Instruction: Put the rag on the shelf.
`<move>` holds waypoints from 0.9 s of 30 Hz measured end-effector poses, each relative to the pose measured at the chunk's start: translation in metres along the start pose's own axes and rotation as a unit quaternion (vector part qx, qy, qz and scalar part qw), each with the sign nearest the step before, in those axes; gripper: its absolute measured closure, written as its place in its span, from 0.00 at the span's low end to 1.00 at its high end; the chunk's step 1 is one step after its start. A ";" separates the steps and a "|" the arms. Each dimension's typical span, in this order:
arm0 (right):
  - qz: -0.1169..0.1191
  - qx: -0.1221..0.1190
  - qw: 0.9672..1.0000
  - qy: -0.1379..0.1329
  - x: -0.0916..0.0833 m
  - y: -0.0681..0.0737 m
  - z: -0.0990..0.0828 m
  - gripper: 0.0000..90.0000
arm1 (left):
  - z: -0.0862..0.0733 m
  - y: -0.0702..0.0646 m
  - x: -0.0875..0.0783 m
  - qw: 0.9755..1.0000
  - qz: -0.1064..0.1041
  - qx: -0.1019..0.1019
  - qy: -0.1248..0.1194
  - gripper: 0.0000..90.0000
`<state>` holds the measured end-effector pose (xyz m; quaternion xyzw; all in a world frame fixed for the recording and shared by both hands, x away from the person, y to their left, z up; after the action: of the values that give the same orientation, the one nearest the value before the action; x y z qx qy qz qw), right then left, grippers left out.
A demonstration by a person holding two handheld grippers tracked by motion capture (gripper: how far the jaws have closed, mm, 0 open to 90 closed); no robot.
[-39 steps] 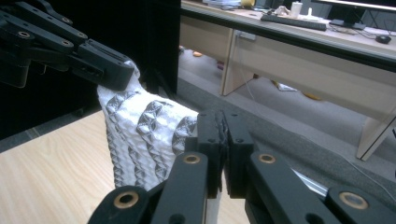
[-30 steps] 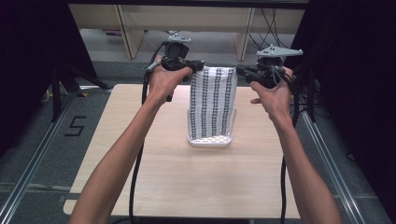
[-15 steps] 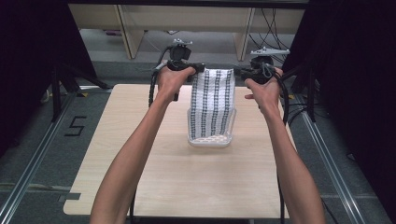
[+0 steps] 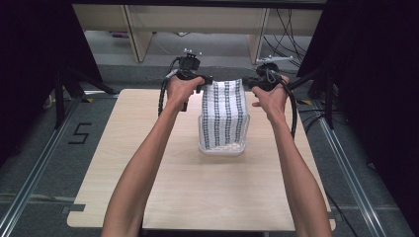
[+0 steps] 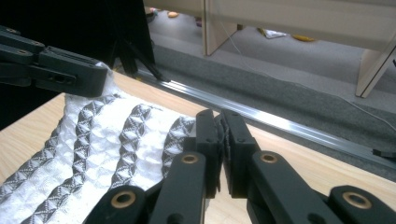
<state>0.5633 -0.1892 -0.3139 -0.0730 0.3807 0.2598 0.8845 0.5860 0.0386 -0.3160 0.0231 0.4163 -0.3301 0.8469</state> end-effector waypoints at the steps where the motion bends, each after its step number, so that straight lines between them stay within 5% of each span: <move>1: 0.000 0.000 1.000 0.000 0.000 0.000 0.000 0.96 | 0.000 0.000 0.001 1.000 0.001 0.001 0.002 0.90; 9: -0.006 0.014 1.000 0.024 0.014 -0.006 -0.010 0.93 | -0.005 0.001 0.010 1.000 0.004 -0.001 0.030 0.62; 14: -0.011 0.036 0.998 0.040 0.020 -0.013 -0.016 0.72 | -0.010 0.002 0.010 0.999 0.010 -0.003 0.031 0.61; 27: -0.006 0.039 0.998 0.042 0.013 -0.019 -0.020 0.63 | -0.011 0.000 -0.010 1.000 0.011 0.004 0.021 0.59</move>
<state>0.5683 -0.2065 -0.3386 -0.0517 0.4271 0.2360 0.8713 0.5740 0.0476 -0.3156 0.0378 0.4324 -0.3219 0.8414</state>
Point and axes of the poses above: each handheld gripper's, and its own axes: x roughly forward along the jaws, z roughly out of its top, y roughly to its left, the point moved 2 cm from there along x, roughly forward along the jaws, and after that the axes turned 15 degrees about y, right-handed, at the moved point
